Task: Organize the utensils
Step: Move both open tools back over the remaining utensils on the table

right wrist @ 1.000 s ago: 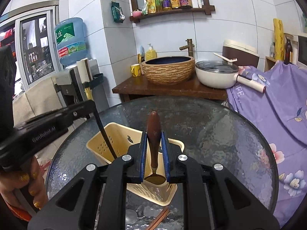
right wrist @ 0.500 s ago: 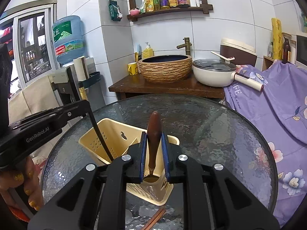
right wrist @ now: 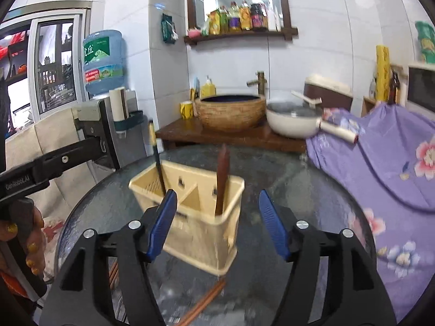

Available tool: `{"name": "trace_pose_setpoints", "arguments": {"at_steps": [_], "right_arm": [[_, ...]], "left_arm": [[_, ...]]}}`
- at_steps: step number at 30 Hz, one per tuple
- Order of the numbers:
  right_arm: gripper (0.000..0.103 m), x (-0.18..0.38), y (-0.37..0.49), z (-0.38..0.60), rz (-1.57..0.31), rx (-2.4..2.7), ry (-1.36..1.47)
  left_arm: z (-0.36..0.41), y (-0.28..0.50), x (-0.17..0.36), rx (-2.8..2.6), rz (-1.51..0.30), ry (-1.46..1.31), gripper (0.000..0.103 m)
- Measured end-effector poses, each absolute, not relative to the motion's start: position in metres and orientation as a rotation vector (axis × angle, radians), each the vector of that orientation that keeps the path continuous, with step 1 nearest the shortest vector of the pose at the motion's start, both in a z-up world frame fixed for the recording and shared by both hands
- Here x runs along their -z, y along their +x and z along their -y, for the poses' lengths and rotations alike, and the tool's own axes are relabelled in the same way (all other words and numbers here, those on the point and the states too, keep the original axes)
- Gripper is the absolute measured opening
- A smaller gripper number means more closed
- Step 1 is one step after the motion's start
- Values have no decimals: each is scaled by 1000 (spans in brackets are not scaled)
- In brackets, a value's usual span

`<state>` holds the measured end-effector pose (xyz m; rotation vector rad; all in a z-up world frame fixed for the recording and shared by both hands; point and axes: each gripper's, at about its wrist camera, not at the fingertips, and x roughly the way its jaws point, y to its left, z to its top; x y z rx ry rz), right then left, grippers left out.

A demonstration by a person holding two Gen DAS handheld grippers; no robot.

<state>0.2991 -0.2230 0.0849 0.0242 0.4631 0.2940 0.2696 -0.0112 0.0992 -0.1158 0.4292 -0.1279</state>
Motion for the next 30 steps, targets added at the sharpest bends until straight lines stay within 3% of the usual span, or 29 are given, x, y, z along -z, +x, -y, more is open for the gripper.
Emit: {"name": "trace_pose_setpoints", "arguments": {"at_steps": [11,19,30], "right_arm": [[63,9,250,215,-729,-212,-29],[63,54,228,194,-826,-192,-74],[63,65,220,183,-849,-201,-73]], "left_arm": [[-9,232,-10,0,-665,-19,93],[-22,208,42,-24,-798,-54,64],[-17,195,58,13,-833,-69,53]]}}
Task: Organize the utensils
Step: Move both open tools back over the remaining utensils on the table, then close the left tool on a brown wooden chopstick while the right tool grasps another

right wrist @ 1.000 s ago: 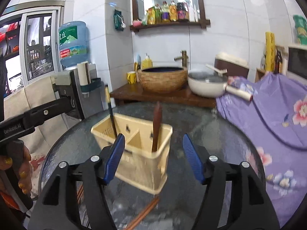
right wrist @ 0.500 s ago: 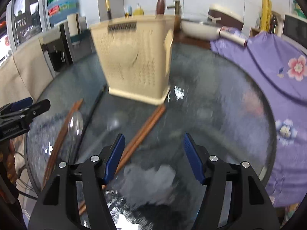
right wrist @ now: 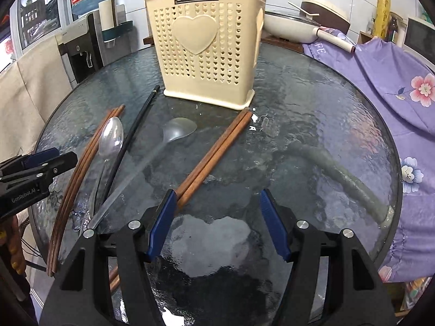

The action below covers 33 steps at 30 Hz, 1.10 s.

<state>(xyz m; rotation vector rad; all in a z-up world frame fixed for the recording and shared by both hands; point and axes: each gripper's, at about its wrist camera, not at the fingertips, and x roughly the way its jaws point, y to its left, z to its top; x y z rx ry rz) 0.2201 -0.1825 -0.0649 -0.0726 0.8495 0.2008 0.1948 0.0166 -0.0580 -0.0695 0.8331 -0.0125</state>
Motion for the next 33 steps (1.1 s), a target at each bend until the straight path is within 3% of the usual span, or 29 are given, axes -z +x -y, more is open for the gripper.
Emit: {"name": "trace_pose_setpoints", "arguments": {"at_steps": [15,33], "right_arm": [[63,59,223,228,-870,-132,-10],[62,62,234,209,-899,-144,-50]], "left_arm": [[-42,199,54,-33,-837,-91,53],[-37,213,62,-38,-860,-81,53]]}}
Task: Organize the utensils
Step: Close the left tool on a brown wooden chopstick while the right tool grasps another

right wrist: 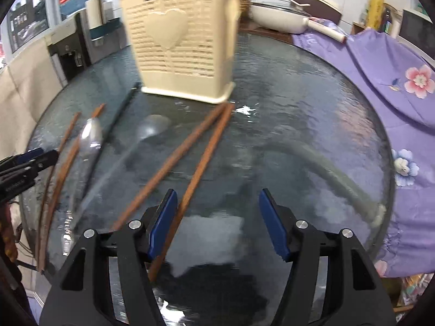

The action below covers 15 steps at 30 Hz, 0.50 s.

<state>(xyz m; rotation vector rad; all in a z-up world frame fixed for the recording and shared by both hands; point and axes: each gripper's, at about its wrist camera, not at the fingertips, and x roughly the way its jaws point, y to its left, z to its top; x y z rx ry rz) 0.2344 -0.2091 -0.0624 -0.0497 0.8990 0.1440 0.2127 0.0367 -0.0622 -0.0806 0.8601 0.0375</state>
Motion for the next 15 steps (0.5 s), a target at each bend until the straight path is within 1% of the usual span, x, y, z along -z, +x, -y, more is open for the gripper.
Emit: {"name": "trace_pose_setpoints", "arguments": {"at_steps": [2,3,5,11,12,14,15], "right_arm": [[60,62,239,216,-906,-145,-29],[56,61,243,218,-909,-147,-24],[54,60,251,219,-912,-145,-25],[45,58,275,216,-922,-150,-19],[41,57,279,214,-923,-152,-16],[38,57,285,211,-924,-155,-19],[36,57,288,209,-924,-154,-19]], "left_arm": [[-36,217,62,-30,-864,-84,53],[-35,220,62,-22,-865,-87,53],[-34,224,61,-15,-868,-83,52],[-32,242,60,-14,-881,-79,44],[-33,245,60,-16,-880,-89,42],[-36,249,60,-24,-875,-102,38],[-36,250,60,-30,-873,-104,34]]}}
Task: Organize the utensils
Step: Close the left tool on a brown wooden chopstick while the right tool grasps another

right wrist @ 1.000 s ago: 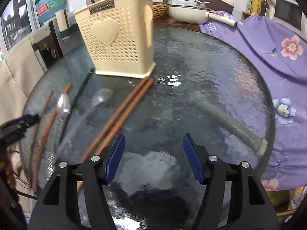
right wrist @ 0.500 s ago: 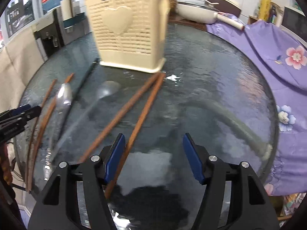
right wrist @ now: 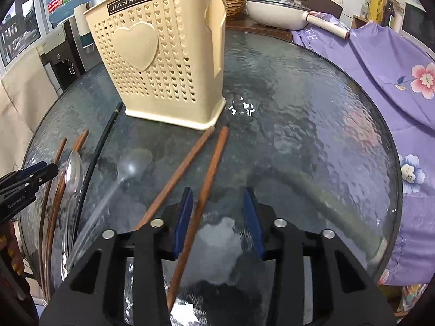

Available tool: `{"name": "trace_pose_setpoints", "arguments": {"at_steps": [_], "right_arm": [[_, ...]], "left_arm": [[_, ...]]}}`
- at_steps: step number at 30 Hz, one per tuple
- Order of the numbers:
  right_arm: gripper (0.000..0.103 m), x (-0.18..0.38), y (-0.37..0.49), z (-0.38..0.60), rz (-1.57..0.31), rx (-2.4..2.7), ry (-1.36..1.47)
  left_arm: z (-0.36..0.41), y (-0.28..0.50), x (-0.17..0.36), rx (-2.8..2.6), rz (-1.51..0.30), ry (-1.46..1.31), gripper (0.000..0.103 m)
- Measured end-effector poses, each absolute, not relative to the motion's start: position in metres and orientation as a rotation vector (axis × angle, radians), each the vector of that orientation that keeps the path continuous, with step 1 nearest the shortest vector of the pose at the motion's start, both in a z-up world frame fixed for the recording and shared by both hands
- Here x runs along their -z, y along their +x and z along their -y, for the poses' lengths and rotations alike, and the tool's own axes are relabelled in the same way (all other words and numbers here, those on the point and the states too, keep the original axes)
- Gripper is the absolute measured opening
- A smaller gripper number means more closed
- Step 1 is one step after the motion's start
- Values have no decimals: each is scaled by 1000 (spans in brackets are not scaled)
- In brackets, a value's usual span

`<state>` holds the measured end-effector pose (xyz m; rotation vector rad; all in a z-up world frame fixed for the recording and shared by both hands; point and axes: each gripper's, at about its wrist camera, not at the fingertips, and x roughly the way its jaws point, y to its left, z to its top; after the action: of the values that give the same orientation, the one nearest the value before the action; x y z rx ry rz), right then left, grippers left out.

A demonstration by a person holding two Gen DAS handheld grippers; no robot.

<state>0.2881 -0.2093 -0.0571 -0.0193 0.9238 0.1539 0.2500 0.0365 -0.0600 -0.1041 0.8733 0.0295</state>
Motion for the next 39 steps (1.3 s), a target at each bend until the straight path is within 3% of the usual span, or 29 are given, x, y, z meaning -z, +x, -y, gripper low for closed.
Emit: {"name": "trace_pose_setpoints", "arguments": {"at_steps": [4,11,15,17,39], "right_arm": [[27,59,298,205,-928,-147,-12],[19,62,312,196,-928,-116,-48],[10,63,318,193,-926,-117,-51],[10,63,321,194,-924,-118,-52],[7,49,317,211,-854,-151,26]], "left_arm": [[-38,256,60,-45,-869,-109,25],[-31,265,61,-54,-872,-89,21],[-23,266,62,-61,-859,-63,16],[-21,268,63,-67,-855,-53,9],[-19,274,59,-12,-871,-58,7]]}}
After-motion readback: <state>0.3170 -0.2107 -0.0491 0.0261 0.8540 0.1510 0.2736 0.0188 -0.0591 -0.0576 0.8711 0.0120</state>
